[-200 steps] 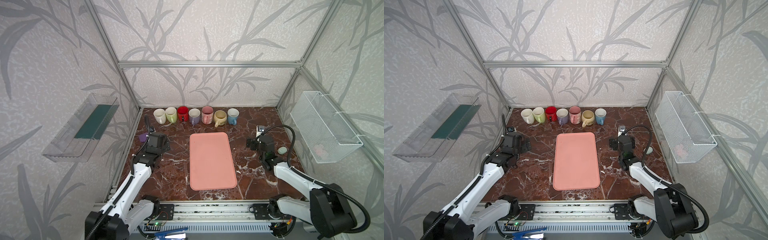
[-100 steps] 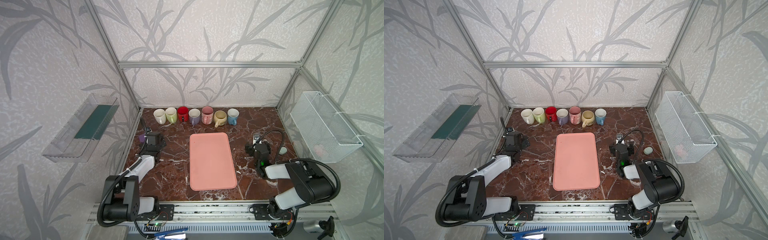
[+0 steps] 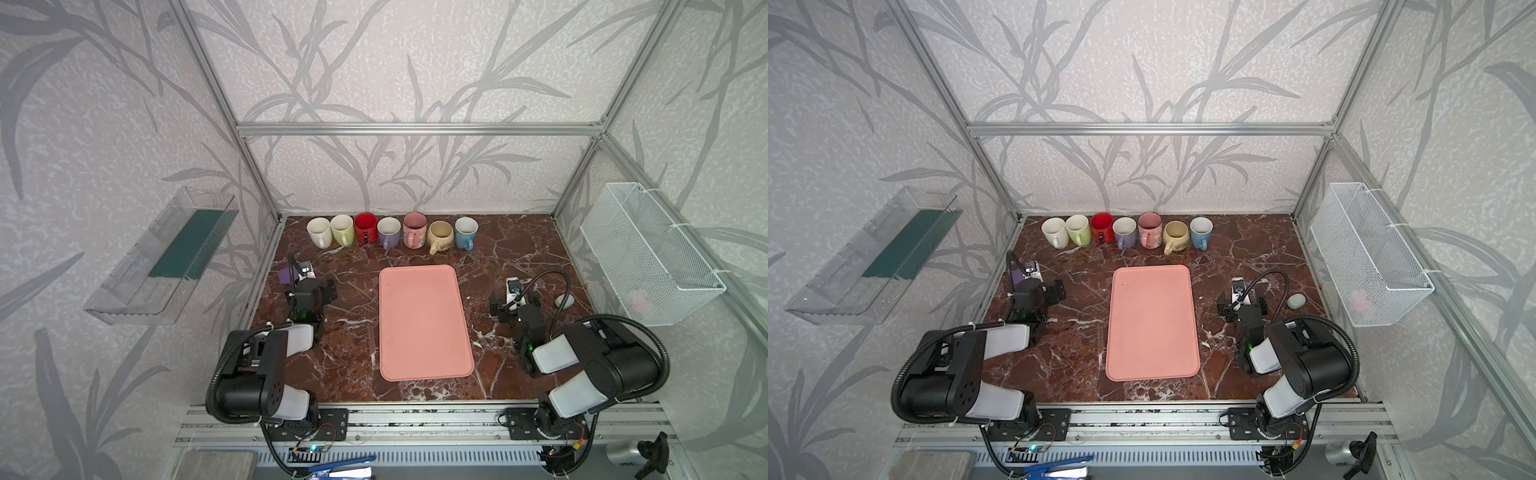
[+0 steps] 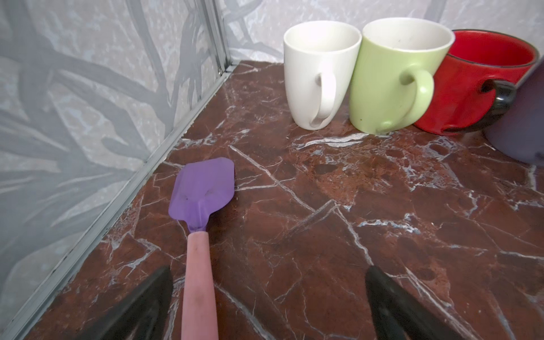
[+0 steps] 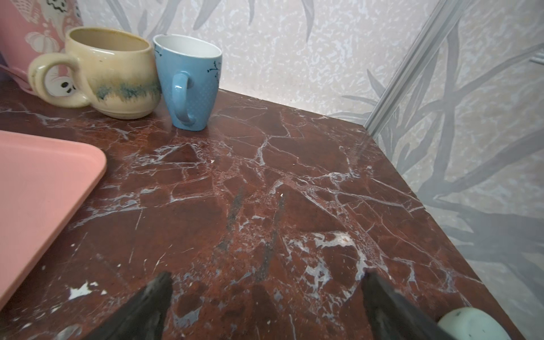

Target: Turn the mug right side up

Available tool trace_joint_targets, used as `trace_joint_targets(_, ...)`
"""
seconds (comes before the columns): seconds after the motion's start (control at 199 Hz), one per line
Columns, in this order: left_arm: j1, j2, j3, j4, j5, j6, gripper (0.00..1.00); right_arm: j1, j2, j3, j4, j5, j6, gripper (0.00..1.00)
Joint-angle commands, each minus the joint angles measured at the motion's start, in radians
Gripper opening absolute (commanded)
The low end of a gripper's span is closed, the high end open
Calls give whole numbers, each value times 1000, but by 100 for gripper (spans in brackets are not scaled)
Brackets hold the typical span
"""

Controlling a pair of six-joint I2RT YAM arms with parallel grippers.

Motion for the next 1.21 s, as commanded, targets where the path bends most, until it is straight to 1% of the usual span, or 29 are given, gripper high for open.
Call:
trace_joint_targets(0.0,-26,19,-9,157,52,91,99,-11,24,11,96,-79,-20,99)
trace_joint_targets(0.05,-25,39,-5,176,54,93,99,-11,44,33,97,-62,-15,99)
trace_joint_targets(0.146,-12,76,-3,193,6,41,99,-14,51,40,95,-55,-8,99)
trace_joint_targets(0.201,-10,117,-5,249,4,51,99,-17,72,64,95,-46,-8,99)
trace_joint_targets(0.241,-5,119,6,235,13,39,99,-17,87,92,83,-26,-19,99)
trace_joint_targets(0.271,4,116,15,208,20,26,99,-19,67,111,27,-16,-4,99)
trace_joint_targets(0.316,15,113,17,195,39,18,99,-32,39,165,-121,-4,22,99)
trace_joint_targets(0.372,21,105,22,173,46,11,99,-75,18,209,-238,-73,59,99)
trace_joint_targets(0.407,20,103,24,168,43,11,99,-96,8,227,-299,-94,85,99)
trace_joint_targets(0.452,21,106,22,176,45,14,99,-113,9,225,-292,-109,98,99)
trace_joint_targets(0.532,19,115,15,207,45,22,99,-112,10,223,-288,-107,95,99)
trace_joint_targets(1.201,20,114,14,206,42,22,99,-110,9,223,-289,-106,93,99)
